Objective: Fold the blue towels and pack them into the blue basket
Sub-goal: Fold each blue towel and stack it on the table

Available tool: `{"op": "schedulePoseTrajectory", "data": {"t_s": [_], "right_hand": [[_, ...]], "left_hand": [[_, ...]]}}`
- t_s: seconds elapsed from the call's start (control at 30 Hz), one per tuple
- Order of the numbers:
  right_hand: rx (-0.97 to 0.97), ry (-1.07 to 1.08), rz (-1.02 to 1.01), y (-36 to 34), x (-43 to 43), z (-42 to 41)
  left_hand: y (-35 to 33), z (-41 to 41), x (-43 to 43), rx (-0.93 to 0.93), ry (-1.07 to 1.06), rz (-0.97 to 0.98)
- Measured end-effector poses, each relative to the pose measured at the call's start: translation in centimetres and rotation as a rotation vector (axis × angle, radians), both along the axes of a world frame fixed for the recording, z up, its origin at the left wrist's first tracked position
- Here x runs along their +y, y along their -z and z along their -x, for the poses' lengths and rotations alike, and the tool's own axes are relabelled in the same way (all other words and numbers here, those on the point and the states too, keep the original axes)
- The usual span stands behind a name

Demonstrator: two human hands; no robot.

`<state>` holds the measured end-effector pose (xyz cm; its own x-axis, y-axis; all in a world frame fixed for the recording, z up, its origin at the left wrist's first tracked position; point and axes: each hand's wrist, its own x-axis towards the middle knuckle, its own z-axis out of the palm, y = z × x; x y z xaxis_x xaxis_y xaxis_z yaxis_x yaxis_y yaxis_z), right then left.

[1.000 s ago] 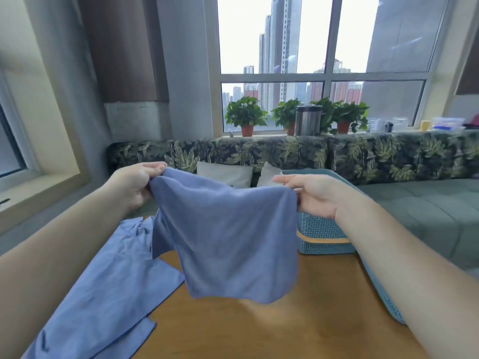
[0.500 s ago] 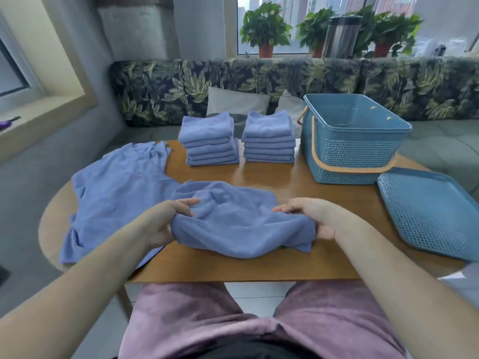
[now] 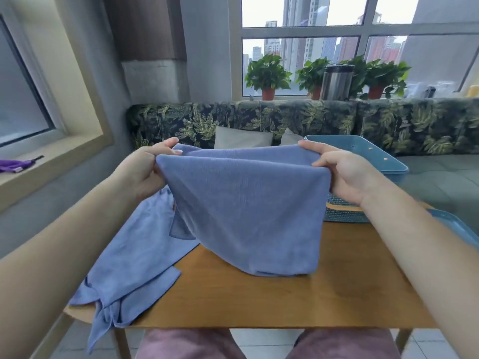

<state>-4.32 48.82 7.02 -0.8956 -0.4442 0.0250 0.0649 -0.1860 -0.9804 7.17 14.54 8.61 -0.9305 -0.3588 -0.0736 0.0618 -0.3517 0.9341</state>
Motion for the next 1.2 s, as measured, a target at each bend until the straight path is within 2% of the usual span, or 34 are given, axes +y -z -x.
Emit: {"op": "schedulePoseTrajectory", "data": {"t_s": [0.1, 0.2, 0.3, 0.43, 0.53, 0.67, 0.83, 0.93, 1.1, 1.2], "right_hand": [[0.113, 0.051, 0.06, -4.1, -0.1, 0.7], [0.208, 0.118, 0.048, -7.1, 0.1, 1.0], [0.27, 0.176, 0.086, -8.6, 0.1, 1.4], [0.325, 0.204, 0.085, -8.9, 0.4, 0.9], [0.333, 0.219, 0.089, -8.9, 0.8, -0.1], [0.407, 0.207, 0.074, -9.9, 1.5, -1.8], [0.508, 0.248, 0.047, -11.6, 2.5, -3.1], [0.503, 0.28, 0.051, -11.8, 3.2, -2.8], [0.455, 0.3, -0.102, -10.6, 3.1, -0.7], [0.512, 0.394, -0.385, -9.2, 2.2, 1.3]], "left_hand": [[-4.2, 0.4, 0.4, 0.091, 0.055, 0.012], [-6.6, 1.1, 0.9, 0.168, -0.043, 0.075], [-7.7, 2.1, 1.3, 0.221, -0.189, 0.044], [-7.9, 2.9, 1.3, 0.243, -0.227, 0.035], [-7.5, 2.5, 1.5, 0.239, -0.251, 0.15], [-7.4, 2.1, 1.7, 0.331, -0.333, 0.313], [-8.9, 1.7, 1.8, 0.385, -0.208, 0.395], [-9.0, 1.9, 1.8, 0.391, -0.142, 0.462], [-7.9, 3.8, 1.6, 0.268, -0.261, 0.778], [-7.2, 5.9, 1.0, 0.167, -0.313, 0.983]]}}
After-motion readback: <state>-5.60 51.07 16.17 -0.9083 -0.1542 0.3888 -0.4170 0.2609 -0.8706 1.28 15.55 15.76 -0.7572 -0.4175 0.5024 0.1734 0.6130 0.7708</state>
